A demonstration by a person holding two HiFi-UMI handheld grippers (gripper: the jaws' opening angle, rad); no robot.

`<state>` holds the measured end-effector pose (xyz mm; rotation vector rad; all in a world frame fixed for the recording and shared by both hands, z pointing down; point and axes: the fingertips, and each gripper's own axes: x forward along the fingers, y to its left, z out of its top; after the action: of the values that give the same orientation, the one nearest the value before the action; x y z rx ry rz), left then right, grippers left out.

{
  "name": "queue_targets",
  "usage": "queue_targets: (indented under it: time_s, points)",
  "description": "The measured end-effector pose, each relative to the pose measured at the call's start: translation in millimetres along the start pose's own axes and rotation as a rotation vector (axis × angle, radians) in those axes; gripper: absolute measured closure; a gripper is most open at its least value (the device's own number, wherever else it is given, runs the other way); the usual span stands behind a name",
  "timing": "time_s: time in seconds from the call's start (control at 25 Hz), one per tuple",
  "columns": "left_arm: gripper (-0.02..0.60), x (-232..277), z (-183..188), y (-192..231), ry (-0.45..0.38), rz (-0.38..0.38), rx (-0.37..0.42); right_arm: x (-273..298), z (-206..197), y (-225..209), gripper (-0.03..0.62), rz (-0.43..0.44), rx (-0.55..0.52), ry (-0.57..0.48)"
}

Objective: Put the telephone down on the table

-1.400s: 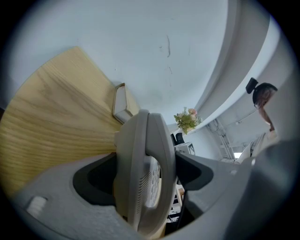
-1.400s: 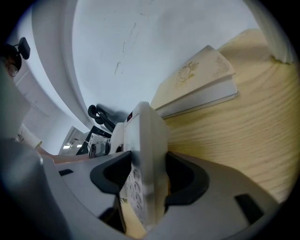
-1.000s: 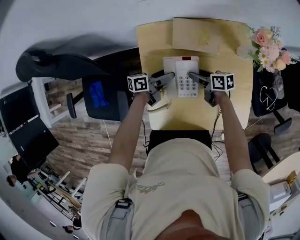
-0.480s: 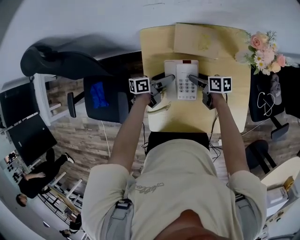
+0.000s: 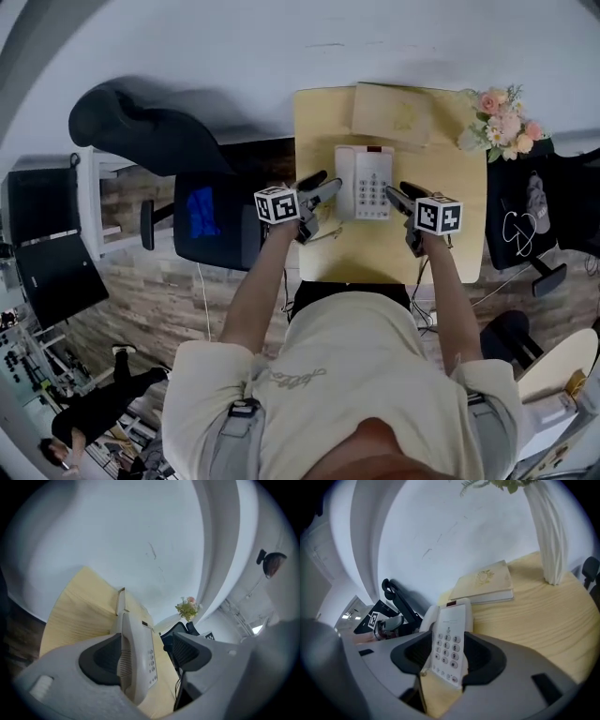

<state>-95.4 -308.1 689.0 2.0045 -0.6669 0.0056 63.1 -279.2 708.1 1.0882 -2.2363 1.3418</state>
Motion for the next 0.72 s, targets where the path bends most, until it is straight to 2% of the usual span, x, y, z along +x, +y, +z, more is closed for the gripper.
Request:
queue_targets:
  time_s: [0.04,0.16,0.24,0.32,0.44,0.56,0.72]
  points:
    - [0.244,-5,1,-11,0.002,-0.001,0.042,-9,1,8,0.388,0.005,-0.016,-0.014]
    - [0.42,-22,0,-43,0.014,0.004,0.19,-34,1,34,0.476,0.001,-0.125,-0.04]
    - [0.508,-33,-2,-65,0.025,-0.001,0.277,-50,0,48,0.523,-0.014,-0.201,-0.05]
    - [0.531,-42,-4,-88,0.033,-0.014,0.354,-64,2,62,0.581,-0.01,-0.23,-0.076]
    - [0.557,-53,-2,-119,0.013,-0.041,0.43,-82,4,82,0.588,-0.007,-0.279,-0.105]
    - [0.565,-61,6,-148,-0.024,-0.067,0.482,-97,9,101,0.591,-0.054,-0.41,-0.122]
    - [0.565,-79,23,-183,-0.039,-0.022,0.635,-118,26,138,0.592,-0.047,-0.47,-0.203]
